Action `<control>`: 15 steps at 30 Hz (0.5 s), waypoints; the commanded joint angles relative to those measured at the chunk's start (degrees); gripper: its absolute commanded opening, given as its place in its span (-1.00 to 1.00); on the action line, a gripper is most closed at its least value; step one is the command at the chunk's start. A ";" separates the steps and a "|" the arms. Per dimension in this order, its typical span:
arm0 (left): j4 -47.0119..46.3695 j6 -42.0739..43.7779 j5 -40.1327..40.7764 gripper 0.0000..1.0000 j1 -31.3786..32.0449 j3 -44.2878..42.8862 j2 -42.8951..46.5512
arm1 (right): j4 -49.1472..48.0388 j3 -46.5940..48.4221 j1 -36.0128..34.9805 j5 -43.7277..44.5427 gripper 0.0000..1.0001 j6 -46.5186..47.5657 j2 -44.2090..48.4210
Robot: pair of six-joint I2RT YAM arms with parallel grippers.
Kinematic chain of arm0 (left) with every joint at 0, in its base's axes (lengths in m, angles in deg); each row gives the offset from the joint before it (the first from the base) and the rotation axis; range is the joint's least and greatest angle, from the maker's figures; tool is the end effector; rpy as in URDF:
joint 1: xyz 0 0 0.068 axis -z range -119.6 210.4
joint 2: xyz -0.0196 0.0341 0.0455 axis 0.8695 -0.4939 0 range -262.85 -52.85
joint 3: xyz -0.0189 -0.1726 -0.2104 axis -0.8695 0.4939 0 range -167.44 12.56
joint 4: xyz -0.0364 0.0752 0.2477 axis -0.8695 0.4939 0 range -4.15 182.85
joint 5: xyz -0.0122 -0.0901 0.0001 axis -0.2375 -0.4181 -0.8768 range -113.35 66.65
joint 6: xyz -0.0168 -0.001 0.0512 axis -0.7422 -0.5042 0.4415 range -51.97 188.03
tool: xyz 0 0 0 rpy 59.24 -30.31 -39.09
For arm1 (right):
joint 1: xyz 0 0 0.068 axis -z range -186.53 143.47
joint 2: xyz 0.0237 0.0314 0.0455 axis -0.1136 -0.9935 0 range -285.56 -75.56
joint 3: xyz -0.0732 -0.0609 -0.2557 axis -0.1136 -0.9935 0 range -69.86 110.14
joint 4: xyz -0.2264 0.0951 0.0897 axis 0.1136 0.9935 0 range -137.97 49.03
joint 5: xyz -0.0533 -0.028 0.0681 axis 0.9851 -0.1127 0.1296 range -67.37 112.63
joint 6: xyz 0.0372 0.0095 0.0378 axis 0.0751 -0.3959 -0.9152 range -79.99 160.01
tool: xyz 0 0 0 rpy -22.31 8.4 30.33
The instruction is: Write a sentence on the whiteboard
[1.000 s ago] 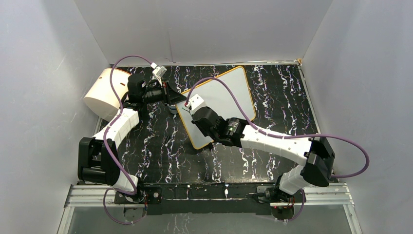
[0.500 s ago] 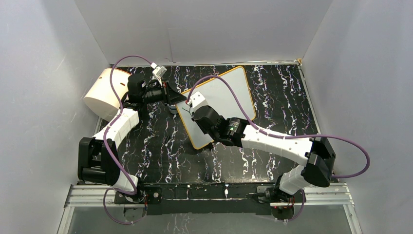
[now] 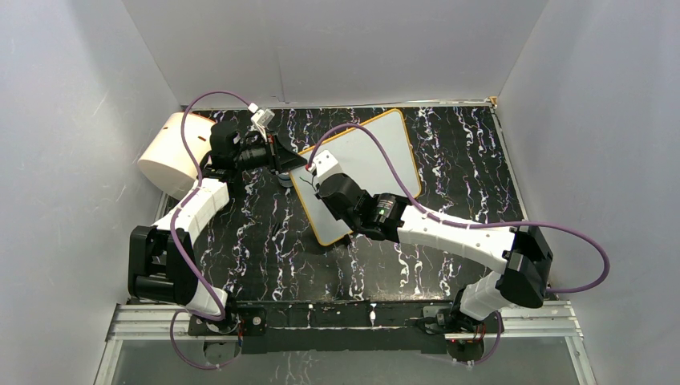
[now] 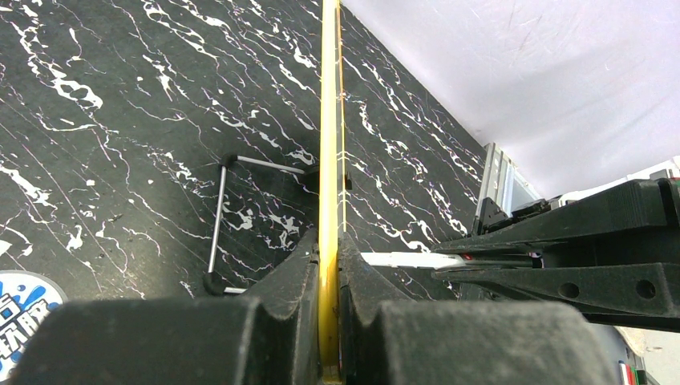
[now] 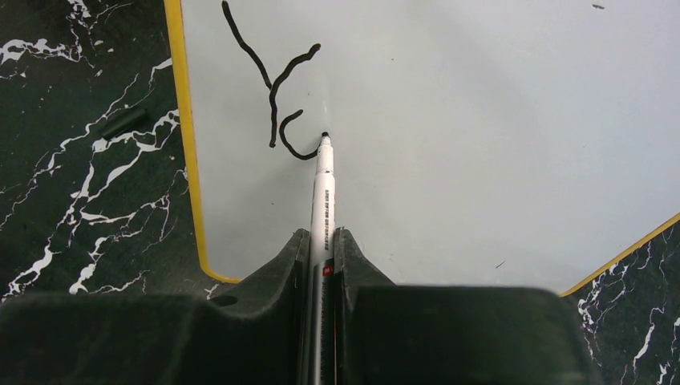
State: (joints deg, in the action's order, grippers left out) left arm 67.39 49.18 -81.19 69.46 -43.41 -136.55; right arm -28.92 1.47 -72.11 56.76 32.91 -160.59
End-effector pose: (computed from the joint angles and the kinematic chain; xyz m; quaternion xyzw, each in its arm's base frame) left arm 0.3187 -0.0813 0.3000 0.2551 0.6912 -0.4943 0.4613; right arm 0.1572 0.2980 0.3208 -0.2873 0.8009 0.0639 0.5215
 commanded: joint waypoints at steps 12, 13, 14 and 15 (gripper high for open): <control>3.25 2.11 -2.55 -1.00 1.55 1.62 -0.85 | -6.40 -0.07 0.81 -1.28 -1.00 0.85 1.63; 3.34 2.15 -2.54 -1.00 1.57 1.57 -0.85 | -6.32 -0.05 0.81 -1.61 -1.00 0.85 1.48; 3.34 2.15 -2.51 -1.00 1.51 1.58 -0.85 | -6.28 0.03 0.81 -1.99 -1.00 0.81 1.43; 3.34 2.12 -2.53 -1.00 1.50 1.57 -0.85 | -6.29 0.04 0.81 -2.31 -1.00 0.86 1.37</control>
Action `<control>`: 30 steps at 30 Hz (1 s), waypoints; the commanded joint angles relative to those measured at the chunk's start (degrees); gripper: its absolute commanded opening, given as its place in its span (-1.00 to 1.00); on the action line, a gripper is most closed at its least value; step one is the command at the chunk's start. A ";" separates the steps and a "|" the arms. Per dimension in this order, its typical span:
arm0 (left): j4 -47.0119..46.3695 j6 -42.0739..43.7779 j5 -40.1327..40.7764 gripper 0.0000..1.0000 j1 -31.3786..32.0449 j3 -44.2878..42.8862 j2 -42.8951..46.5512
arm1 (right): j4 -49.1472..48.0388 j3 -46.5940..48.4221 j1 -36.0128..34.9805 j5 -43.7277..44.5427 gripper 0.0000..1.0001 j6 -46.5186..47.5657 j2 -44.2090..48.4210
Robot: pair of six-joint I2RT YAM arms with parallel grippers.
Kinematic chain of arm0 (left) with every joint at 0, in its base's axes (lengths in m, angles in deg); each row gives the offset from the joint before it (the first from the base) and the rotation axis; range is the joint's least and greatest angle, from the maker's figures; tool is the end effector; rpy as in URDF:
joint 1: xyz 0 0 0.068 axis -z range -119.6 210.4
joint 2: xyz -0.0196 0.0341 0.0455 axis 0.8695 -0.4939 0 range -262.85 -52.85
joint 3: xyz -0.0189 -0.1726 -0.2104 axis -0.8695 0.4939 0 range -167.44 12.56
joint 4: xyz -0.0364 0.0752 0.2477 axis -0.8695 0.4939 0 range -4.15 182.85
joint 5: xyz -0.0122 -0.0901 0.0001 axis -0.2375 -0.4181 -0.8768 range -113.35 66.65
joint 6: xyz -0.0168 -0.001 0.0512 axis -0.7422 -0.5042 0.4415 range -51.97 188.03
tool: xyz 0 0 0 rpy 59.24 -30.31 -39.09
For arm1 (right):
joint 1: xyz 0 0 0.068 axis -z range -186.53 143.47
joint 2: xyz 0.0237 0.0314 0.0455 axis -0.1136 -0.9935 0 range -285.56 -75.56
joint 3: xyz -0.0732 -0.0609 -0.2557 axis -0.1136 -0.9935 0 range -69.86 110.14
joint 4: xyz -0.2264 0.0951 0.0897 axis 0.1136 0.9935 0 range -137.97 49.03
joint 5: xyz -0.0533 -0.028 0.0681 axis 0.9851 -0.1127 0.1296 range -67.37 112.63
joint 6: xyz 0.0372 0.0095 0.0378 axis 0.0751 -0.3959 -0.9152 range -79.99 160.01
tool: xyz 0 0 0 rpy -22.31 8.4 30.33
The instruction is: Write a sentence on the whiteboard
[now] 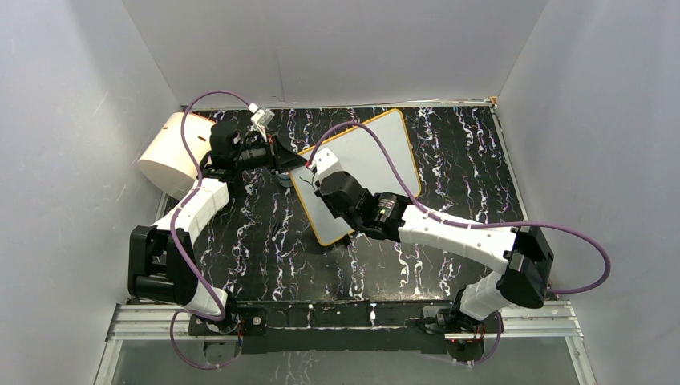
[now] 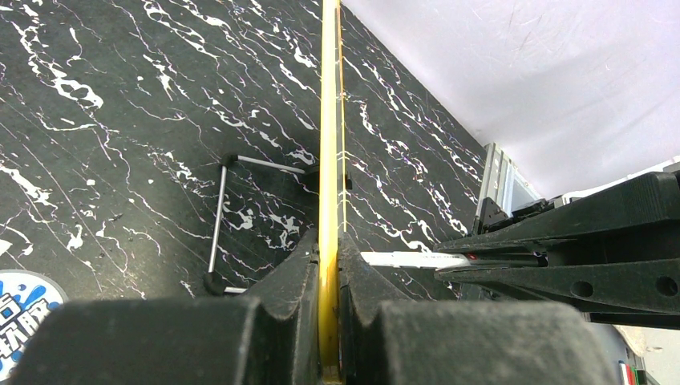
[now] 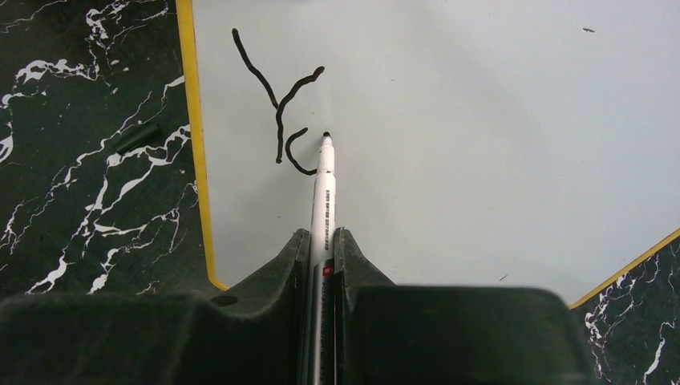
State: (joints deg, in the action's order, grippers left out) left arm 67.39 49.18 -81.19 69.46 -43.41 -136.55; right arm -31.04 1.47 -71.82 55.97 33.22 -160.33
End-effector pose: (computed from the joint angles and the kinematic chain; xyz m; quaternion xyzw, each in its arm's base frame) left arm 0.3187 -0.0813 0.3000 0.2551 0.6912 -0.4943 0.4613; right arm 0.1589 0.2985 0.3254 -0.2818 0.7949 0.0790 0.5315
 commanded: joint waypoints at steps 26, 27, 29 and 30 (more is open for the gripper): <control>3.43 2.15 -2.52 -1.00 1.57 1.52 -1.07 | -2.55 -0.24 0.53 -3.44 -1.00 1.07 2.70; 3.49 2.15 -2.51 -1.00 1.56 1.50 -1.04 | -2.58 -0.49 0.52 -2.87 -1.00 1.18 2.83; 3.43 2.22 -2.54 -1.00 1.56 1.53 -1.03 | -2.48 -1.10 0.52 -1.94 -1.00 1.16 3.32; 3.47 2.24 -2.47 -1.00 1.57 1.51 -1.03 | -2.46 -1.37 0.52 -1.56 -1.00 1.11 3.66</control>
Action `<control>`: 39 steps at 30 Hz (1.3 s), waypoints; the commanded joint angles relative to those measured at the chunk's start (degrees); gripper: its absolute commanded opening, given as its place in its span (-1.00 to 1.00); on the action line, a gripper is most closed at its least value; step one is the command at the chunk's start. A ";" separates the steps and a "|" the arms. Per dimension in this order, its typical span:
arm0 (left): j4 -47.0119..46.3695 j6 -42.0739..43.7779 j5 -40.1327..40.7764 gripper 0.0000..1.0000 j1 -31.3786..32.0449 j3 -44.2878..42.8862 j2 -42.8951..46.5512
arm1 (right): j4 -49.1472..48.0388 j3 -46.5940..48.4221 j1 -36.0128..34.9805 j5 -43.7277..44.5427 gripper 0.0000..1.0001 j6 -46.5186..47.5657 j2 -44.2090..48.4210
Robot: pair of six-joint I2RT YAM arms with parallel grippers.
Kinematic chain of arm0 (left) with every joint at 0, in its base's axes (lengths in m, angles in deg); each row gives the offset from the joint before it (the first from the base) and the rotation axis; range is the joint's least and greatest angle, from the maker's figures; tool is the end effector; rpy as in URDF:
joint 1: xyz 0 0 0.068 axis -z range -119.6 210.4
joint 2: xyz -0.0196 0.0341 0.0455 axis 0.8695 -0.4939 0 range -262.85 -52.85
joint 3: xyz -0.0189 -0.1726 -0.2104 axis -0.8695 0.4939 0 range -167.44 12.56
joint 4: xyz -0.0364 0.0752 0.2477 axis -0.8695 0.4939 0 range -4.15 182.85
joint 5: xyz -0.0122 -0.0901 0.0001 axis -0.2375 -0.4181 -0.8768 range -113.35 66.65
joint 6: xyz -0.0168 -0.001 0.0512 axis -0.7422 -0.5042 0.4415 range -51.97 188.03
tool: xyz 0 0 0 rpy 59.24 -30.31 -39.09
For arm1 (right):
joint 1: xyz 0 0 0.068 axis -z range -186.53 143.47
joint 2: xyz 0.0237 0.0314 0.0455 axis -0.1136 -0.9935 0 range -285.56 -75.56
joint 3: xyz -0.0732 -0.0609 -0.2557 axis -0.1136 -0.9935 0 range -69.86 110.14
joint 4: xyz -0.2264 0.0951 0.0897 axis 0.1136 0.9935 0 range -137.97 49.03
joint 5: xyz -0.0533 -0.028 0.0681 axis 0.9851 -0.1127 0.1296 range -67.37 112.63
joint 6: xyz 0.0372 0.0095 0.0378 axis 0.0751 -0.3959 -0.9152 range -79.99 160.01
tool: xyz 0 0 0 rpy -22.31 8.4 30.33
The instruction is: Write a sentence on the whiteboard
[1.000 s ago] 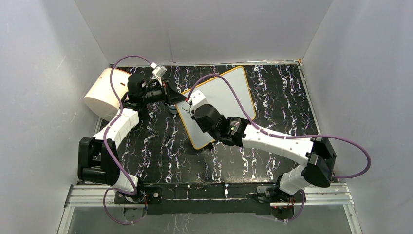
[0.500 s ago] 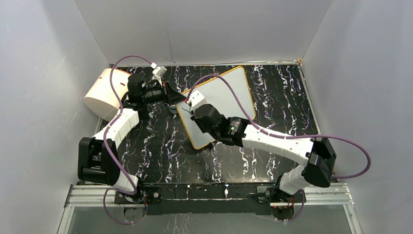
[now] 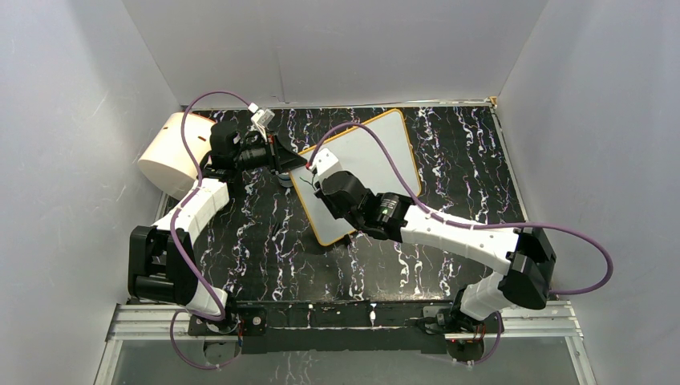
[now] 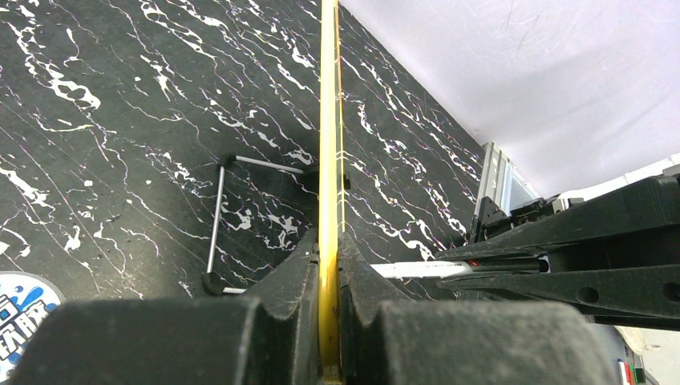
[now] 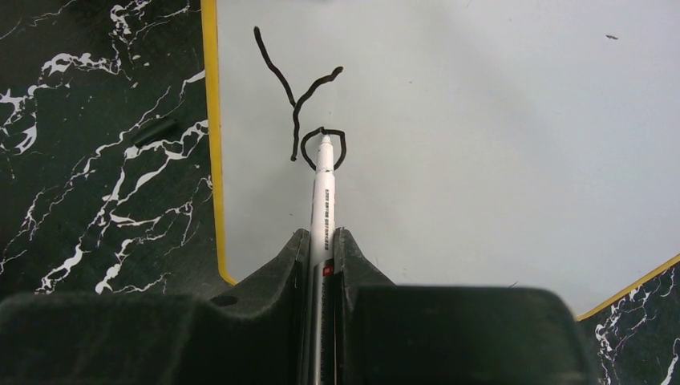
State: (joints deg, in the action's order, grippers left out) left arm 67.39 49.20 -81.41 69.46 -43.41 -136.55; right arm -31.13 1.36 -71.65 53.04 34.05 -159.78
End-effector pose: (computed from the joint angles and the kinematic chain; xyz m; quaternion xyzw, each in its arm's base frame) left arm 0.3185 -0.0814 0.3000 0.2564 0.6906 -0.4953 0.4605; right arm 0.1579 0.2976 0.3275 -0.2980 0.7911 0.0965 0.5255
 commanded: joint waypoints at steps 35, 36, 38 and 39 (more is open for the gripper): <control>3.76 2.43 -2.30 -1.00 1.58 1.49 -1.29 | -5.47 -2.05 1.33 2.68 -1.00 1.33 2.01; 3.79 2.46 -2.32 -1.00 1.56 1.52 -1.29 | -5.23 -2.05 1.35 2.61 -1.00 1.30 1.99; 3.78 2.48 -2.32 -1.00 1.57 1.55 -1.29 | -4.57 -1.97 1.33 2.55 -1.00 1.21 1.77; 3.80 2.47 -2.32 -1.00 1.57 1.48 -1.29 | -4.00 -1.89 1.32 2.46 -1.00 1.19 1.65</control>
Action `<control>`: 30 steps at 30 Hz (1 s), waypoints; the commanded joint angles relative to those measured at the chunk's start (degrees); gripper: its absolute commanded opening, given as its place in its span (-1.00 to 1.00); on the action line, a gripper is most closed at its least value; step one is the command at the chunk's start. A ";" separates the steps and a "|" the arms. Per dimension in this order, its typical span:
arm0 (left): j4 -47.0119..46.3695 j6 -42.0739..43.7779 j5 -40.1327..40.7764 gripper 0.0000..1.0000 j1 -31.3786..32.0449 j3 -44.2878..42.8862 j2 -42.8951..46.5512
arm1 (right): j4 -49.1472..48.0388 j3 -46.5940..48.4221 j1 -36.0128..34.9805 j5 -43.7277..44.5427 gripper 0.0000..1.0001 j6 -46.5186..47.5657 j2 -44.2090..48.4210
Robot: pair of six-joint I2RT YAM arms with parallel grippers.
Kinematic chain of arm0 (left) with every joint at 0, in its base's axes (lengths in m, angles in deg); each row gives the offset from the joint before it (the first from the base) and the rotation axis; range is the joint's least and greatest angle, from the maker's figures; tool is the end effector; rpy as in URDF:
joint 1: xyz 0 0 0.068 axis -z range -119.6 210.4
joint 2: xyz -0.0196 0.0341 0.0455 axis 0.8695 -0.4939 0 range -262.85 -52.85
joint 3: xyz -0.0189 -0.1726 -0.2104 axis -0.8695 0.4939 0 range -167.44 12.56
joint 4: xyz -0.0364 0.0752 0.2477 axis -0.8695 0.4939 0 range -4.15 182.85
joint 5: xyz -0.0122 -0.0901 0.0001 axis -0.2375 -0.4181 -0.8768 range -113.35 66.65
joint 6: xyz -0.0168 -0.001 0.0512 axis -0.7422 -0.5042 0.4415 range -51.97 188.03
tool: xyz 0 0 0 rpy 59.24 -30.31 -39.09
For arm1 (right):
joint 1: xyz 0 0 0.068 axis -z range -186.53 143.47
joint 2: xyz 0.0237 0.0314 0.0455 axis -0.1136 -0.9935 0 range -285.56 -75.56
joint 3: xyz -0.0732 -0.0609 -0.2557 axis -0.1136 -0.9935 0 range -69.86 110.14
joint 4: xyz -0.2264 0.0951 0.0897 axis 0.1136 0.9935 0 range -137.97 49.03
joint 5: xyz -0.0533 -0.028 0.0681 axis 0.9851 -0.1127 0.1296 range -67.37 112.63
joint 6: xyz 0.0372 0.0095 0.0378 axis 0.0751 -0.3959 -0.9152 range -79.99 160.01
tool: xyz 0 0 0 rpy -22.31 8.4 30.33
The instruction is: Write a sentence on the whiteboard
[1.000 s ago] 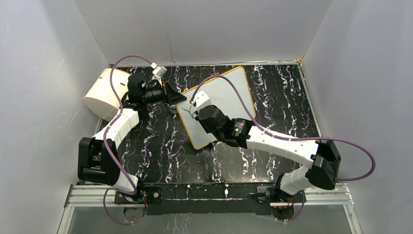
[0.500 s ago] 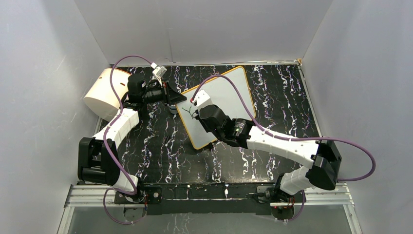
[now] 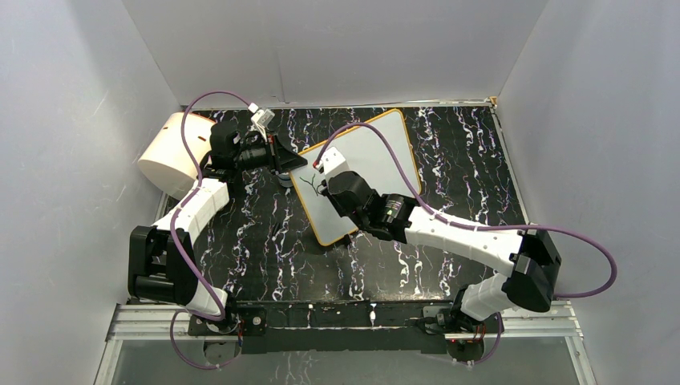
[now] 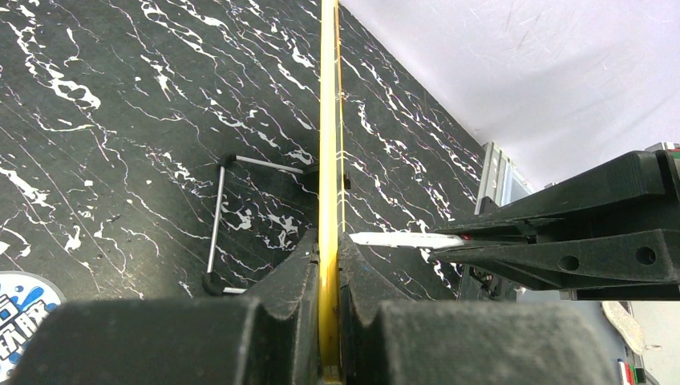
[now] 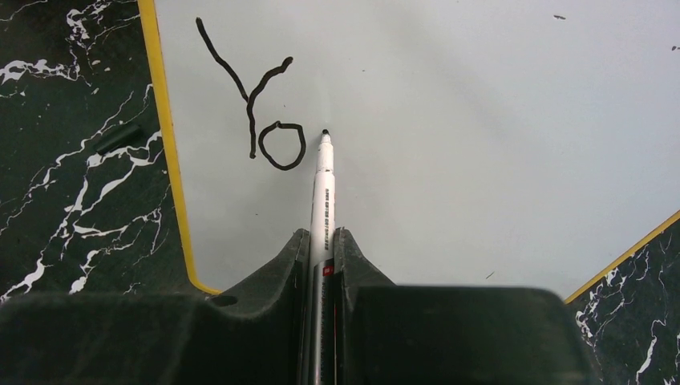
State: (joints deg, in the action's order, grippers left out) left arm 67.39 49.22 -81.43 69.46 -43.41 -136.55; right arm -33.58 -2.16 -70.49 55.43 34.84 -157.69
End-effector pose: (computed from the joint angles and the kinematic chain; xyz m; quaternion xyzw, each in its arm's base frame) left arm 0.3185 -0.0814 0.3000 0.2566 0.6905 -0.4953 0.4605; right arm 0.1609 0.2854 0.3220 -0.2802 0.7900 0.0768 0.5399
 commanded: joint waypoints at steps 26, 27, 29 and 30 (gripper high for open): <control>3.82 2.46 -2.38 -1.00 1.53 1.38 -1.46 | 4.52 0.88 0.19 -1.06 -1.00 -0.98 -0.25; 3.79 2.46 -2.41 -1.00 1.57 1.38 -1.46 | 4.56 0.78 0.16 -0.73 -1.00 -0.98 -0.23; 3.79 2.46 -2.43 -1.00 1.57 1.41 -1.55 | 4.35 0.64 0.22 -0.08 -1.00 -1.07 -0.14; 3.78 2.46 -2.39 -1.00 1.53 1.41 -1.60 | 4.32 0.67 0.23 0.14 -1.00 -1.07 -0.14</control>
State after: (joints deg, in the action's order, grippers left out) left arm 67.37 49.22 -81.45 69.46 -43.41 -136.66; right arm -28.33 -2.11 -70.49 53.66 34.25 -158.19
